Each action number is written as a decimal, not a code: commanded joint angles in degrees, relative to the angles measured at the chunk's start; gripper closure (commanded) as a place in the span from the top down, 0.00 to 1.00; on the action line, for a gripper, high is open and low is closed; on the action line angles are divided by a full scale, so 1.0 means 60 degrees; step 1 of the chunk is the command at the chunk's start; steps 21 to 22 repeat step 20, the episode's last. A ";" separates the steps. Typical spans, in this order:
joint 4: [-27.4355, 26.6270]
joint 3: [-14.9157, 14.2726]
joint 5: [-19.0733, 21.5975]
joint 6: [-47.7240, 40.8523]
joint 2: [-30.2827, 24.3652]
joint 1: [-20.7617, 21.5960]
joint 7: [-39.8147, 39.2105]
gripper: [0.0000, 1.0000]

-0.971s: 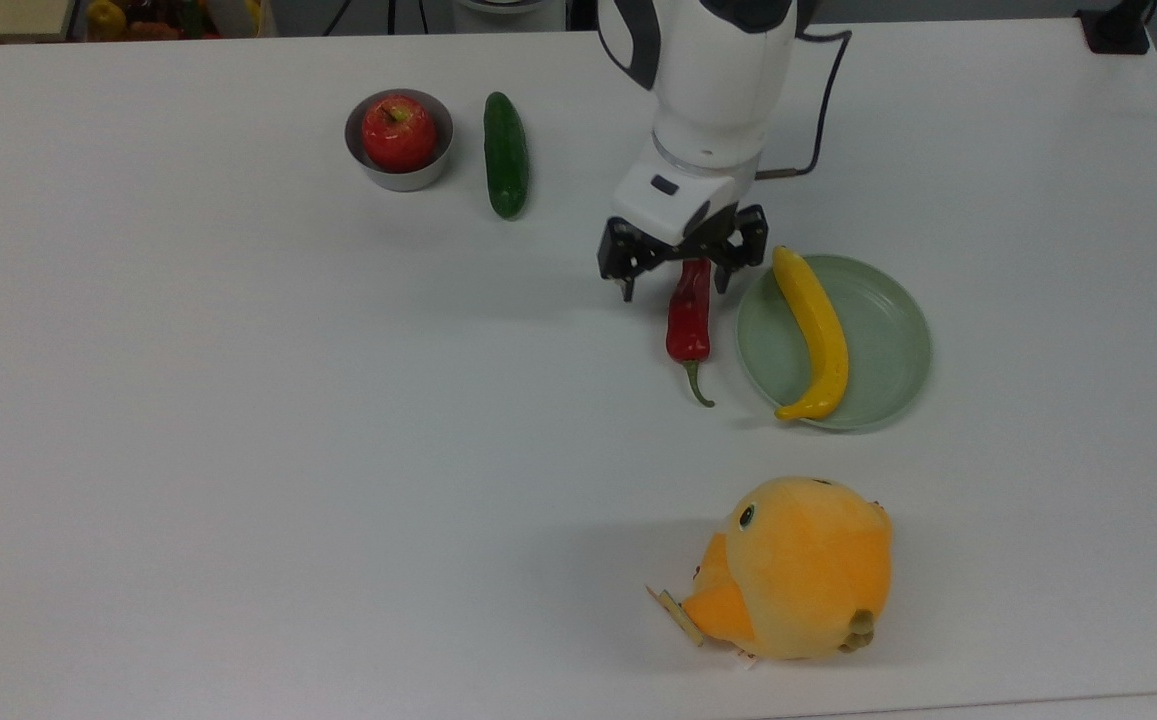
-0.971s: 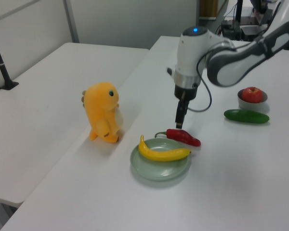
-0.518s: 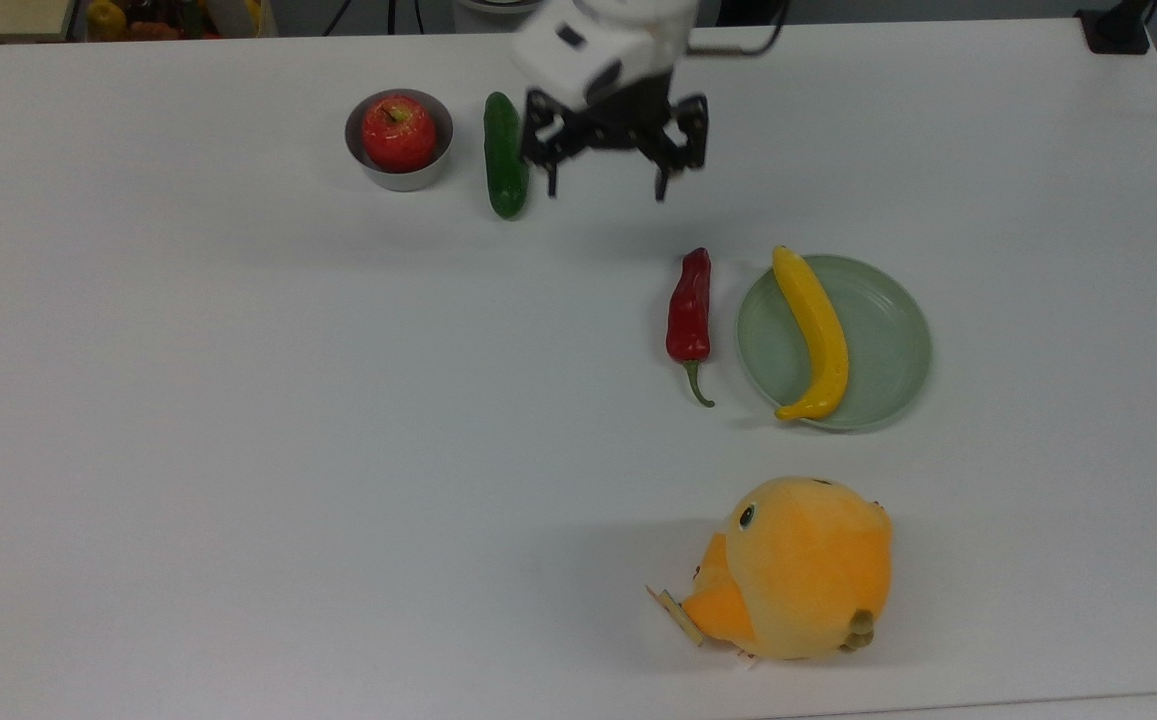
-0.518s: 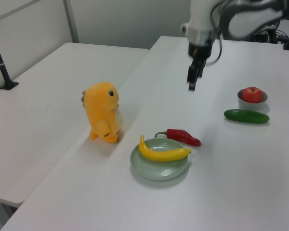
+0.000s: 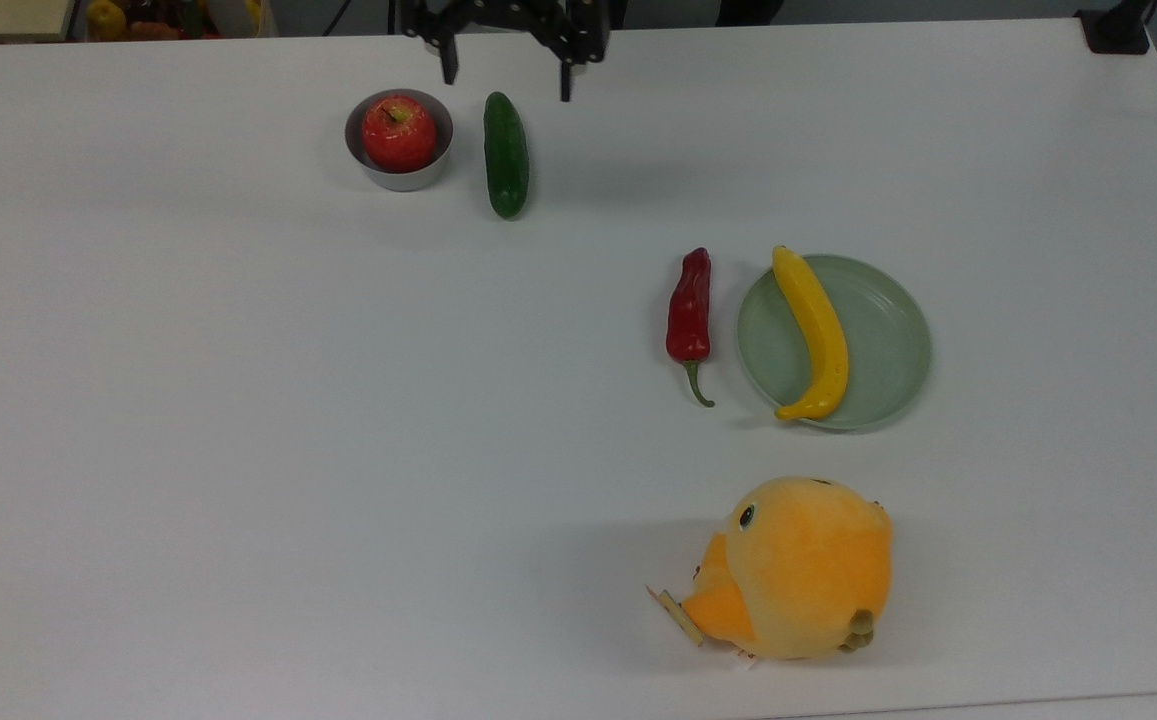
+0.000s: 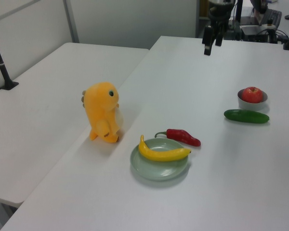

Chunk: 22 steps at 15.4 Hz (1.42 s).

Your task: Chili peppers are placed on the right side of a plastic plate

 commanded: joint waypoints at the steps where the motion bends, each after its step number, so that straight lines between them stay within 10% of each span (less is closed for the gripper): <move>1: 0.0034 -0.0620 0.0199 -0.0188 -0.0150 0.0157 -0.0542 1.00; 22: 0.0240 -0.1150 0.0683 -0.1418 -0.0369 0.0333 -0.2098 1.00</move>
